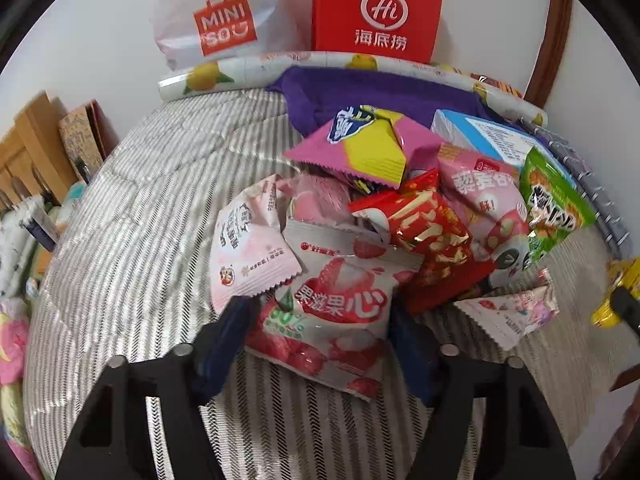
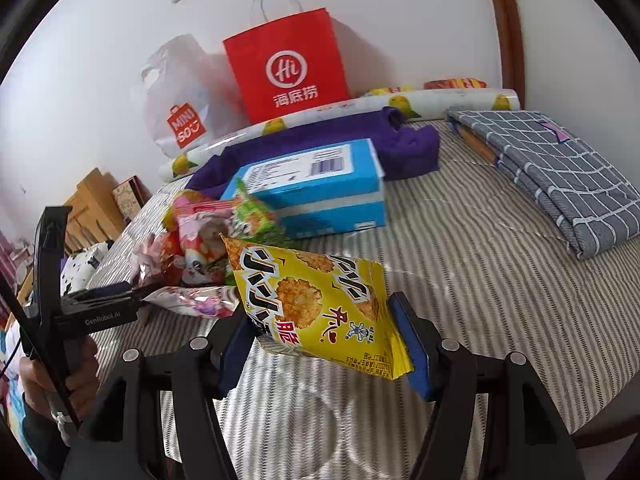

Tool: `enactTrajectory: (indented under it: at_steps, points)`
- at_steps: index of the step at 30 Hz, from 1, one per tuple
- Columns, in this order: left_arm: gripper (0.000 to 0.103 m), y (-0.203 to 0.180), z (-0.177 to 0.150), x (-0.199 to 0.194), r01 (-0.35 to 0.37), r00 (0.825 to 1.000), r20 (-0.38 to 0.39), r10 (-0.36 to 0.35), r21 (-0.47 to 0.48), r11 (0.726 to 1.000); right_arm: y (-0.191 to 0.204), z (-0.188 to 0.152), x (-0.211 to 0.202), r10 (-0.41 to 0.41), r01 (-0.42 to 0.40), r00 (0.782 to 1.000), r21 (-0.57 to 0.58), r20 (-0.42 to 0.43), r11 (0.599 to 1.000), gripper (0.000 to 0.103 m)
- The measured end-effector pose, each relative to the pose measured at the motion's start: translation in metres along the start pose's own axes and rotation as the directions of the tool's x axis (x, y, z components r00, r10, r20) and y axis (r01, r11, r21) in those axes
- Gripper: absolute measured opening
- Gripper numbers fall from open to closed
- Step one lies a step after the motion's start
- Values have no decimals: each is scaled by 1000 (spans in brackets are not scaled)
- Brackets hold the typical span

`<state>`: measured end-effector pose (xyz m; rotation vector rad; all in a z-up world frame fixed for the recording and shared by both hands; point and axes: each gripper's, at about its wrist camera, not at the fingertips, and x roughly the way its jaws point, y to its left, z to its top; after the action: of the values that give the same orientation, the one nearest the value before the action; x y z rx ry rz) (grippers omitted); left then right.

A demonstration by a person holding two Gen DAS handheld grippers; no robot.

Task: Organize snacks
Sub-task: 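Carry the yellow chip bag and pink candy bag over the purple towel with both grippers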

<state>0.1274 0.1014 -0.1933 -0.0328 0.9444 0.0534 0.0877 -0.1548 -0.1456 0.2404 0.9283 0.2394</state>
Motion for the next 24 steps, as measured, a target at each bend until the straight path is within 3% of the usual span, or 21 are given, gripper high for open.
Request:
enactTrajectory:
  at_steps: [5, 13, 24]
  points:
    - [54, -2, -4, -10, 52, 999, 10, -52, 0, 999, -9, 0, -1, -14, 14, 1000, 18, 4, 1000, 64]
    - [54, 7, -8, -28, 118, 993, 33, -117, -57, 991, -14, 2, -9, -19, 18, 1000, 22, 23, 1000, 64]
    - [54, -16, 1, -63, 143, 987, 77, -141, -13, 990, -15, 8, -29, -34, 33, 998, 19, 58, 999, 64]
